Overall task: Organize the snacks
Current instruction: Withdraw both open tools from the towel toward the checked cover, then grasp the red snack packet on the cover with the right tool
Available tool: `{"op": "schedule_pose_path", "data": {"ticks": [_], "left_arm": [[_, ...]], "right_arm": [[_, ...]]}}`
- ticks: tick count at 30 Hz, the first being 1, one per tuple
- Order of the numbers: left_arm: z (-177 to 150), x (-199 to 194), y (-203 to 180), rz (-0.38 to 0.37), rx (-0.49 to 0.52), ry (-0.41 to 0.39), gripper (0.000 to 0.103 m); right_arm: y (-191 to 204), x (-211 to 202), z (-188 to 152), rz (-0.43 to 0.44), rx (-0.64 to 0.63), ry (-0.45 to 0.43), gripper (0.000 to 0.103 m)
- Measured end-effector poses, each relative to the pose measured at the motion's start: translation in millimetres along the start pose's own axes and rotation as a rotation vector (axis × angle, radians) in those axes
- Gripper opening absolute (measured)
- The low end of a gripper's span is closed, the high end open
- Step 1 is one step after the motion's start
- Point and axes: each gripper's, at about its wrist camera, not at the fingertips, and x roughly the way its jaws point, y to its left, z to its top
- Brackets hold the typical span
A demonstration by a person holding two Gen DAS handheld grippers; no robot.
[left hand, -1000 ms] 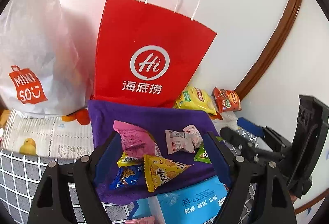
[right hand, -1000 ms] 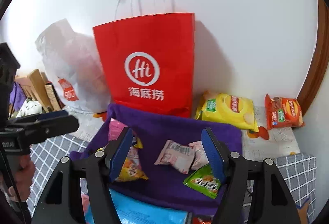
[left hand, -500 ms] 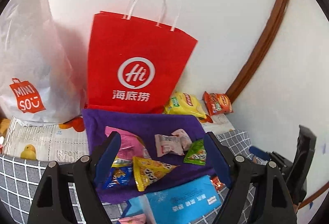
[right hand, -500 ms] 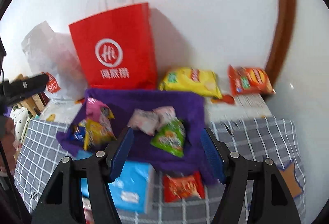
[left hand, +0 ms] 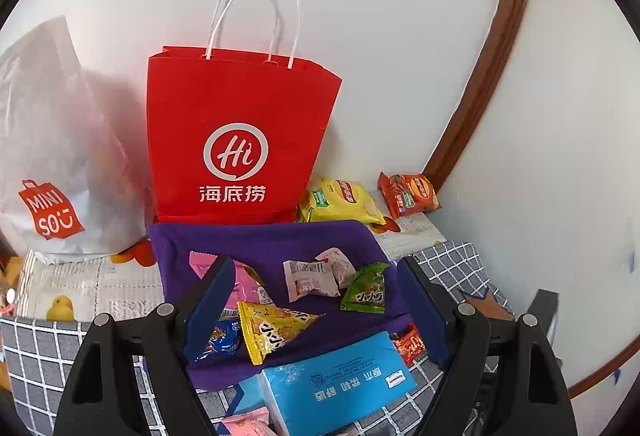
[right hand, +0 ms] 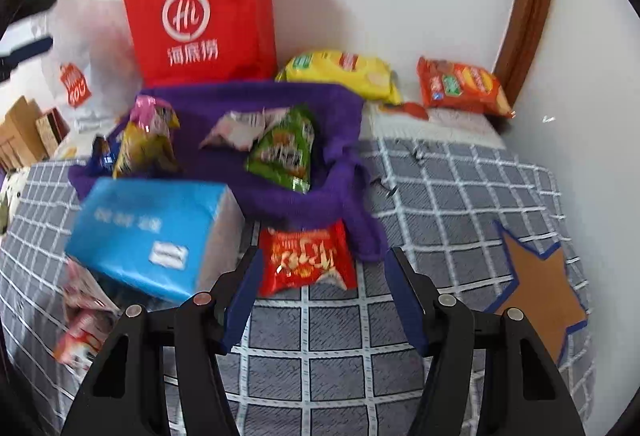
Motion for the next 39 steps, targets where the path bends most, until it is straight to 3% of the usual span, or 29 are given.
{"op": "schedule_pose_path", "data": {"ticks": [5,16,23,24,25,30,39], "left_arm": [[-1.3,5.7,0.4,-0.020,-0.015,0.017,0.081],[-1.3,6.0,6.6,-0.029,-0.049,0.021,0.081],[-1.3,4.3,6.0,-0.031,-0.047,0.018,0.081],[-1.3,4.4,5.1,-0.031,-0.046,0.018,0.081],[-1.5,4.3,4.1,-0.033,-0.043,0.019,0.081],[-2.9,4.0,-3.3,-0.032,-0.024,0.021,0.081],[-3.0,-3.1,-21.3,-0.004,0.030,0.021,0.081]], "right_arm": [[-6.8,24.9,-1.2,0.077,0.037,0.029,0.062],[-2.9,50.6,0.9,0.139,-0.010,0.058,0.062],[-14.1,59.6,4.1,0.206,0.058,0.048,0.063],[-14.1,60.0,4.6,0.207,0.059,0.045,0.062],[-13.4,59.8,4.9,0.207,0.056,0.039,0.053],[-11.8,46.8,3.7,0.225,0.040,0.013,0.048],[-13.8,-14.5,-17.1,0.232,0.020,0.003,0.049]]}}
